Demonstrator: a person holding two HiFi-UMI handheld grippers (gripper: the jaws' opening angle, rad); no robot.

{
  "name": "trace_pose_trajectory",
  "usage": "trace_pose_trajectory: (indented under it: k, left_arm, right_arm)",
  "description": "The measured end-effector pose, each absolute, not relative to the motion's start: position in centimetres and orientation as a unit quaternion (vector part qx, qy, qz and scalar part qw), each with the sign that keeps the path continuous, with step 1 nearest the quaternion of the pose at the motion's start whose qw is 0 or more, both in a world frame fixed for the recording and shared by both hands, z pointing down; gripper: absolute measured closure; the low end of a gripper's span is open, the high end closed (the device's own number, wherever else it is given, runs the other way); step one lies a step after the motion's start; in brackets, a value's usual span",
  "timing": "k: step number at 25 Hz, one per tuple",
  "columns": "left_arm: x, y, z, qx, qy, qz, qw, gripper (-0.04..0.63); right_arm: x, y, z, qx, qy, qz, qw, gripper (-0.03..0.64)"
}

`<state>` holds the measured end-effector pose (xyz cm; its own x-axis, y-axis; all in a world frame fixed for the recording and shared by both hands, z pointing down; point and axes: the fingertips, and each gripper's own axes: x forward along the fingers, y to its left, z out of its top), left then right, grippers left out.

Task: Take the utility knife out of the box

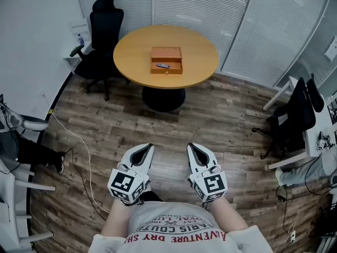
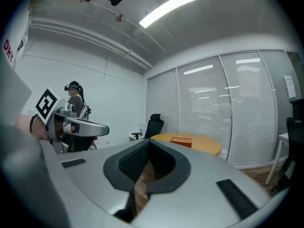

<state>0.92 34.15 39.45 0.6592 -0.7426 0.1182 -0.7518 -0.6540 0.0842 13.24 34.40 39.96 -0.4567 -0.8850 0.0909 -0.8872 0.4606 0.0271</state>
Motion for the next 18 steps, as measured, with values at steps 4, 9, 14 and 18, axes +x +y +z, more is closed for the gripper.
trace_pose_trajectory:
  k: [4,9,14,18]
  left_arm:
    - [-2.0,29.8,38.4,0.920,-0.386,0.038,0.054,0.584]
    - [-6.8,24.9,37.7,0.929,-0.366,0.044,0.041,0.584]
    - [-10.6,21.1,37.9,0.929,-0.364,0.049,0.045,0.584]
    - [-13.0,18.6,38.5,0.924,-0.375,0.048,0.050,0.584]
  right_arm:
    - [10.1,30.2,39.3,0.537,-0.842,0.013,0.049,0.609]
    - [5.8,25.4,39.1,0.562,-0.825,0.027,0.046,0.609]
    - [2.6,22.3,39.7,0.574,-0.816,0.052,0.045,0.609]
    - [0.5,19.7,40.9,0.568,-0.818,0.060,0.060,0.609]
